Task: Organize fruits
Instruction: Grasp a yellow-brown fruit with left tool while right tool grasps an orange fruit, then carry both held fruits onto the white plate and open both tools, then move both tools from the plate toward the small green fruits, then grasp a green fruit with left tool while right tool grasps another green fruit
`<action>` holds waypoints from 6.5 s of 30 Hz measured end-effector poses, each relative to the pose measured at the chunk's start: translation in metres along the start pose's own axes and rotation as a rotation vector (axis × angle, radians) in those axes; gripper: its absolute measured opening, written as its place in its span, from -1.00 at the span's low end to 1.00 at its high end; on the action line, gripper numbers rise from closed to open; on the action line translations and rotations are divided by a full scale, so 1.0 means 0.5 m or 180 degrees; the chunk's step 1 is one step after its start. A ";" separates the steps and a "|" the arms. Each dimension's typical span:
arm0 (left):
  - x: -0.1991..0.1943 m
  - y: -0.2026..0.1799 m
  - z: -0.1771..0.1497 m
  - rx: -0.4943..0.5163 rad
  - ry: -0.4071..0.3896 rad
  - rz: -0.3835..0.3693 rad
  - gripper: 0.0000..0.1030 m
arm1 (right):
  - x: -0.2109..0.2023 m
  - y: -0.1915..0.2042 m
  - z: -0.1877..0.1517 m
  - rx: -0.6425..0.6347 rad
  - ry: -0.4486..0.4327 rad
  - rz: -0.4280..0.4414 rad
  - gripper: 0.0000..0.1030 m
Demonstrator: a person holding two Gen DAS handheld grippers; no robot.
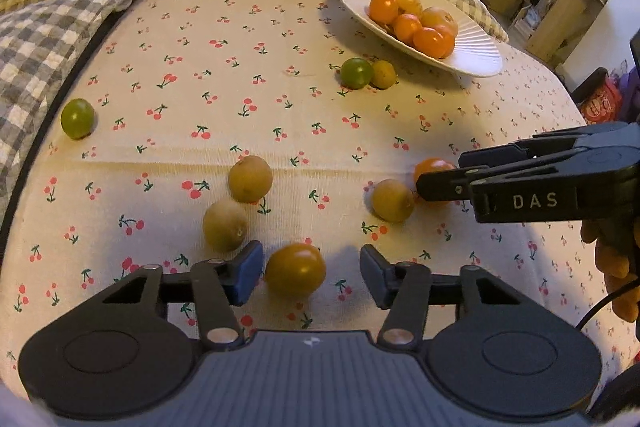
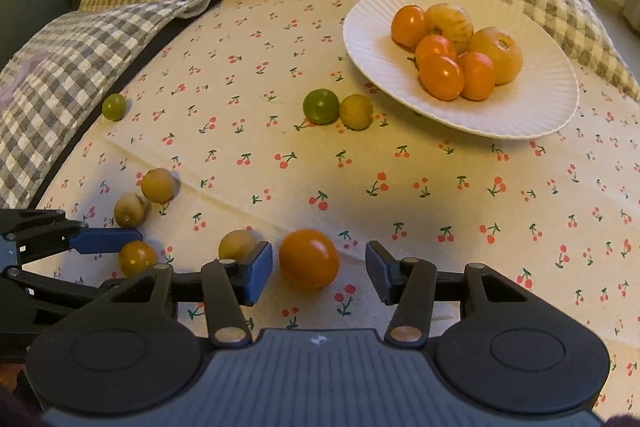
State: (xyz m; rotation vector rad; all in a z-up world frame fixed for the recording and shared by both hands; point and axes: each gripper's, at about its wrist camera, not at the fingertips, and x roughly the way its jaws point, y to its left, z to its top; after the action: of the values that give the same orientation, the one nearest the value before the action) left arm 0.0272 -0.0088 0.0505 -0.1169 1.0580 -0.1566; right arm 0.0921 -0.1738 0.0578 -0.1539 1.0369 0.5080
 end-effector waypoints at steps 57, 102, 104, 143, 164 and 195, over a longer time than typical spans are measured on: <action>-0.061 -0.056 0.064 0.0262 -0.0827 -0.0021 -0.56 | -0.109 -0.047 0.037 0.0231 -0.0815 0.0036 -0.44; 0.130 -0.096 0.290 0.0398 -0.0988 -0.0419 -0.50 | -0.029 -0.270 0.063 0.1574 -0.1218 -0.0050 -0.40; 0.126 -0.098 0.287 0.0398 -0.0981 -0.0413 -0.49 | -0.033 -0.273 0.062 0.1609 -0.1239 -0.0040 -0.40; -0.044 0.063 0.223 -0.0379 -0.1025 0.0424 0.87 | -0.097 -0.108 0.080 0.0547 -0.1323 -0.0506 0.99; -0.143 0.218 0.126 -0.1061 -0.1107 0.0983 0.87 | -0.085 0.064 0.051 -0.0372 -0.1331 -0.0278 0.99; -0.014 0.253 0.144 -0.1323 -0.0432 0.0788 0.86 | 0.018 0.049 0.045 -0.0364 -0.1186 0.0049 0.27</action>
State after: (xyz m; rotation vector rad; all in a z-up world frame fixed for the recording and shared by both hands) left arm 0.0958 0.1184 0.0700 -0.3644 0.9486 0.2941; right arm 0.1020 -0.1411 0.0643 -0.1458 0.6461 0.5848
